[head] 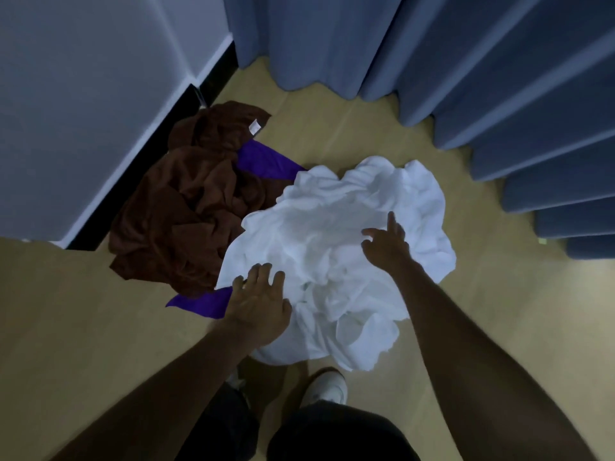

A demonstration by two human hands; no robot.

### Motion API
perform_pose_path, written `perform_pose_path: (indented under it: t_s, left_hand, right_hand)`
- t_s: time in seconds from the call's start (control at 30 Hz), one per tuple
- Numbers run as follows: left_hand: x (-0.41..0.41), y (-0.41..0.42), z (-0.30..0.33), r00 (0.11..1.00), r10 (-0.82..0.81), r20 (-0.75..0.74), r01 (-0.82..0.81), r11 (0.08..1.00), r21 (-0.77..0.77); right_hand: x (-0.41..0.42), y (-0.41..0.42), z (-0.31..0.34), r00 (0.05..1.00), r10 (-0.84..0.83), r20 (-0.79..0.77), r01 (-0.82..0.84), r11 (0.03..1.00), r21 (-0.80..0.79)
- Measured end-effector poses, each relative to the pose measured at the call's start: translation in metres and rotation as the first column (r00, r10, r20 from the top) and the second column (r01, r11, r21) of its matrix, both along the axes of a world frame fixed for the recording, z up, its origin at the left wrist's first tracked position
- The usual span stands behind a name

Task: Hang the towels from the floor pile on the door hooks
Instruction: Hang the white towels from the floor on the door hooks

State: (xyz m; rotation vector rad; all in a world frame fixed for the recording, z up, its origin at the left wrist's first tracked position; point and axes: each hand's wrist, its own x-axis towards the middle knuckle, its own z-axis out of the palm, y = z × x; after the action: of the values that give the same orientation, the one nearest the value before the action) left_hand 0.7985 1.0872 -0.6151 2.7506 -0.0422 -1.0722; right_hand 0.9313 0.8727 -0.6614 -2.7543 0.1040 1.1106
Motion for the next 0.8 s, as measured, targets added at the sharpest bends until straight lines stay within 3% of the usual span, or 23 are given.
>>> perform_pose_path:
  t_s: [0.17,0.27,0.3,0.4,0.47,0.6,0.8]
  left_hand:
    - [-0.015,-0.001,-0.018,0.997,0.038,-0.06,-0.041,0.998,-0.047]
    - [-0.025,-0.001,0.006,0.995,0.058,-0.086,-0.063,0.996,-0.055]
    - [-0.027,-0.001,0.019,0.995,0.056,-0.083,-0.061,0.996,-0.065]
    - [-0.025,0.0,0.053,0.998,0.035,-0.061,-0.04,0.997,-0.071]
    - [-0.017,0.003,0.058,0.999,0.037,-0.032,-0.039,0.997,-0.067]
    - [0.007,0.005,0.03,1.0,0.025,0.017,-0.024,0.999,-0.043]
    - [0.01,0.003,-0.02,0.999,0.028,-0.044,-0.028,1.0,0.001]
  right_hand:
    - [0.0,-0.004,-0.023,0.99,0.025,-0.142,-0.044,0.989,-0.138]
    - [-0.027,0.001,-0.001,0.979,0.132,-0.158,-0.137,0.99,-0.019]
    - [-0.035,0.002,0.01,0.966,0.23,-0.122,-0.234,0.972,-0.021]
    - [-0.04,0.007,0.045,0.967,0.251,-0.032,-0.252,0.968,-0.018]
    - [-0.038,0.007,0.05,0.95,0.292,-0.109,-0.301,0.951,-0.072]
    - [-0.026,0.008,0.01,0.933,0.351,-0.074,-0.358,0.925,-0.126]
    - [-0.031,0.016,-0.033,0.925,0.38,-0.017,-0.373,0.897,-0.236]
